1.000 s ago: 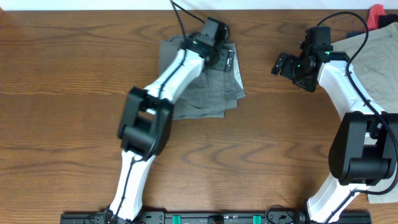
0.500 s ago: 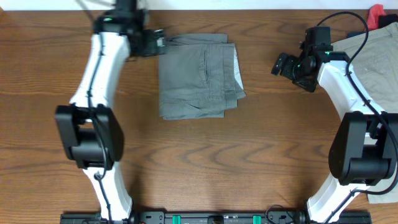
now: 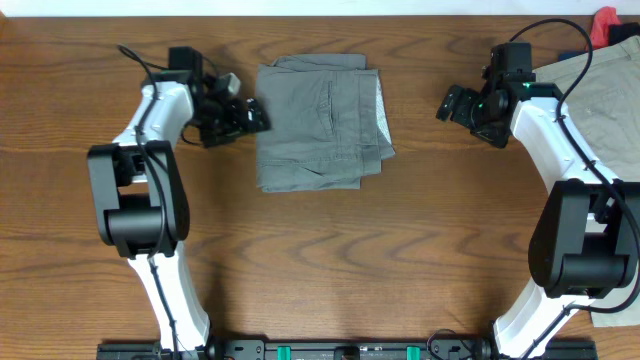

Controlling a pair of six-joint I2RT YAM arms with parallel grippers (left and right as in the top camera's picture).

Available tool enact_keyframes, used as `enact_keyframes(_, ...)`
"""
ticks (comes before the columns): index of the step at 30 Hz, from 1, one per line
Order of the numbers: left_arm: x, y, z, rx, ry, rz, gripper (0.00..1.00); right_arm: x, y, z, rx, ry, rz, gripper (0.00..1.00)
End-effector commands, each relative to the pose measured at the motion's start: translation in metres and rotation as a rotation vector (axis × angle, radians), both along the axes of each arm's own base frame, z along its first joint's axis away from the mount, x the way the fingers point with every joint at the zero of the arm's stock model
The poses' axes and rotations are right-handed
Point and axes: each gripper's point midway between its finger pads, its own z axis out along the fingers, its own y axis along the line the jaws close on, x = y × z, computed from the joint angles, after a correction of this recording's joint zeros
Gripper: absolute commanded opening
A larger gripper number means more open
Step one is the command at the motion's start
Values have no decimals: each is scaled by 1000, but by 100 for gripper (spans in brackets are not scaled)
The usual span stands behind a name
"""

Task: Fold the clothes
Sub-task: 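Grasp the folded shorts with the left gripper and drag them to the upper left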

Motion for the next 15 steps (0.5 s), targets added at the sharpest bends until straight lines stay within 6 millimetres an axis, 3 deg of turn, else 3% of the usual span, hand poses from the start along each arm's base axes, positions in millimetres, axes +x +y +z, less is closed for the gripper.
enact_keyframes(1,-7,-24,-10,-40,-1,-52,98,4,5,3,-2,-12,25,99)
enact_keyframes(2,-8,-28,-12,-42,0,-50,100,4,5,3,-2,-12,25,99)
enact_keyframes(5,-6,-38,-18,-47,-11,-49,85,4,5,3,-2,-12,25,99)
enact_keyframes(9,1,-43,-19,-44,-37,-41,50,4,6,3,-2,-12,27,99)
enact_keyframes(13,15,-27,-22,19,-47,64,10,4,6,3,-2,-12,27,99)
enact_keyframes(15,22,-13,-25,65,-51,129,6,4,6,3,-2,-12,27,99)
